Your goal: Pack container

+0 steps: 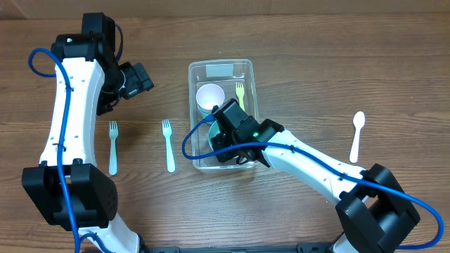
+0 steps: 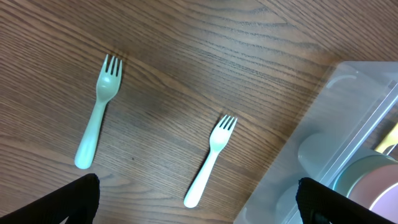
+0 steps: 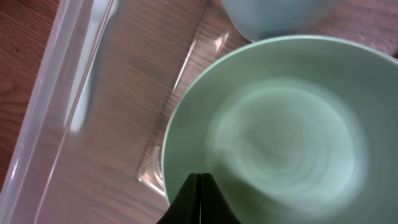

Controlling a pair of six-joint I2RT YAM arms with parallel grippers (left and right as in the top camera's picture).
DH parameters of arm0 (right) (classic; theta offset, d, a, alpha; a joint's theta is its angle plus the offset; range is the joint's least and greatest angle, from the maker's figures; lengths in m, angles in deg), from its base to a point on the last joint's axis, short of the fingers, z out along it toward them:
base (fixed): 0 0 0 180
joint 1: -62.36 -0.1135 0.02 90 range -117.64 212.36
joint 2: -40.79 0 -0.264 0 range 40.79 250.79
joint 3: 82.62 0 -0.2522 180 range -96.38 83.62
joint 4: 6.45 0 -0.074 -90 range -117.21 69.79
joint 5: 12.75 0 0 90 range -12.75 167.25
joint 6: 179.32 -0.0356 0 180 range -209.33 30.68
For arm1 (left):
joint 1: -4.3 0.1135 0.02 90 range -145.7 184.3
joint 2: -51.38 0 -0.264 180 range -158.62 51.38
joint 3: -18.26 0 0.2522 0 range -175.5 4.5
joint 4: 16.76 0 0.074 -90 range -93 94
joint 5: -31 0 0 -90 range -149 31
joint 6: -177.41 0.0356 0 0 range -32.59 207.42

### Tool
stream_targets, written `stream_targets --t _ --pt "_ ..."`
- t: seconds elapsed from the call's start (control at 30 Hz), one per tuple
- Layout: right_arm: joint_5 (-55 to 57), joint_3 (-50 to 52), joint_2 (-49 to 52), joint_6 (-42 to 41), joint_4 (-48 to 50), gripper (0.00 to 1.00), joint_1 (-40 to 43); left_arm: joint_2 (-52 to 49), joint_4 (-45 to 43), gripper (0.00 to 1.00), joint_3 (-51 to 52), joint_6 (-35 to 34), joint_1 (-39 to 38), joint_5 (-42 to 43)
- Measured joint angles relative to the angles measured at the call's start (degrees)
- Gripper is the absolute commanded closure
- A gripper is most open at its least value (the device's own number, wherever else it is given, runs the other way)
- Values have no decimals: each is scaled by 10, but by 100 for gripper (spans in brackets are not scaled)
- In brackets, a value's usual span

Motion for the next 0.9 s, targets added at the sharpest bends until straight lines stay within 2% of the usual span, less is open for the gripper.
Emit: stream_targets --t 0.9 --pt "-33 9 0 0 0 96 0 0 0 0 0 0 0 0"
